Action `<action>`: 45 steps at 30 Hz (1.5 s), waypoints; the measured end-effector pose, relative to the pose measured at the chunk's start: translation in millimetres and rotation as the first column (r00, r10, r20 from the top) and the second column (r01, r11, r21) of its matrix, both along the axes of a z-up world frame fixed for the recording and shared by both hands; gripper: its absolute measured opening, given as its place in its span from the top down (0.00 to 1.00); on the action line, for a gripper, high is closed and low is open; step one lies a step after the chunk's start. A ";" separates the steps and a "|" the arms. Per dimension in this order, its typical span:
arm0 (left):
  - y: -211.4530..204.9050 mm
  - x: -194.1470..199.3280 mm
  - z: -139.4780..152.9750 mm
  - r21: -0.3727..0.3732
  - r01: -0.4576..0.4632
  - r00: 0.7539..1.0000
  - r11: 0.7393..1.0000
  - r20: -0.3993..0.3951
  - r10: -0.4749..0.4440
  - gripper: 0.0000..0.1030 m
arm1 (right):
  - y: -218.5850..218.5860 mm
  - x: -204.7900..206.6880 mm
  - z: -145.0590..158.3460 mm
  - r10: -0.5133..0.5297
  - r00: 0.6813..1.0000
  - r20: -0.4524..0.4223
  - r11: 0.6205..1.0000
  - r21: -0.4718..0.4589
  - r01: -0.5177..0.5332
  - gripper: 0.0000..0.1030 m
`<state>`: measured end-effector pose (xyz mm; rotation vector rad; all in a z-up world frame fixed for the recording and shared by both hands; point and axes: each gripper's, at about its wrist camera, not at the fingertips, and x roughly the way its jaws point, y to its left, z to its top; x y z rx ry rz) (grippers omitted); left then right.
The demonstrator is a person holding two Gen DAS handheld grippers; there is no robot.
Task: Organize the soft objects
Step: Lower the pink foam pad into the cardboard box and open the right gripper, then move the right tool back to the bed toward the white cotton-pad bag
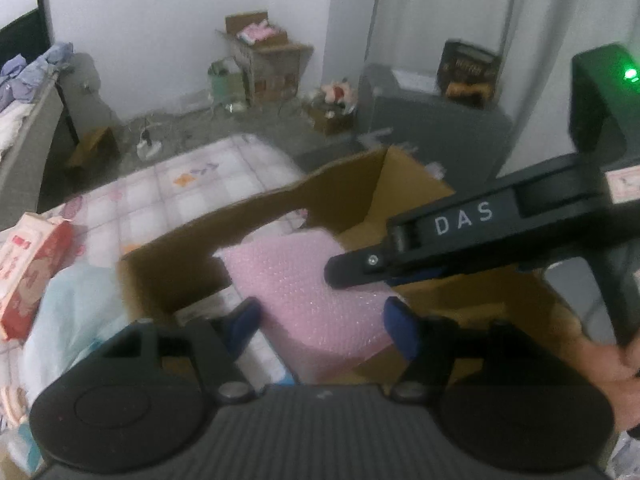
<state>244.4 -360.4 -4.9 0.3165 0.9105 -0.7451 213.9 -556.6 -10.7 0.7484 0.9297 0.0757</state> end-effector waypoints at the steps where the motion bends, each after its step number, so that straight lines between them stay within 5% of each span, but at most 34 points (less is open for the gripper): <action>1: -8.8 7.2 -11.1 0.029 -0.006 1.000 1.000 -0.014 0.006 0.30 | -4.5 6.3 -9.4 -0.002 1.000 -0.001 1.000 -0.004 0.002 0.64; 6: -28.9 30.5 -52.6 0.166 -0.042 0.992 0.985 -0.112 0.062 0.29 | -22.9 36.9 -67.6 -0.030 0.995 -0.097 1.000 0.004 0.031 0.64; 14: -12.8 35.8 -48.9 0.165 -0.075 0.991 0.983 -0.096 0.092 0.27 | -25.2 47.2 -93.8 -0.062 0.991 -0.117 0.996 0.061 0.070 0.64; 33: 64.1 -36.6 45.1 0.060 -0.087 0.994 0.994 0.074 0.082 0.13 | 17.5 -29.6 31.3 -0.049 0.988 0.143 0.998 0.052 0.042 0.57; 40: 158.3 -57.1 69.7 -0.010 -0.171 0.979 0.985 0.113 0.171 0.11 | 66.0 -62.4 73.6 0.009 0.977 0.212 0.999 0.039 -0.017 0.55; 45: 251.0 -62.0 75.5 -0.061 -0.310 0.941 0.949 0.120 0.316 0.10 | 124.3 -65.7 93.8 0.108 0.966 0.236 0.992 0.032 -0.119 0.52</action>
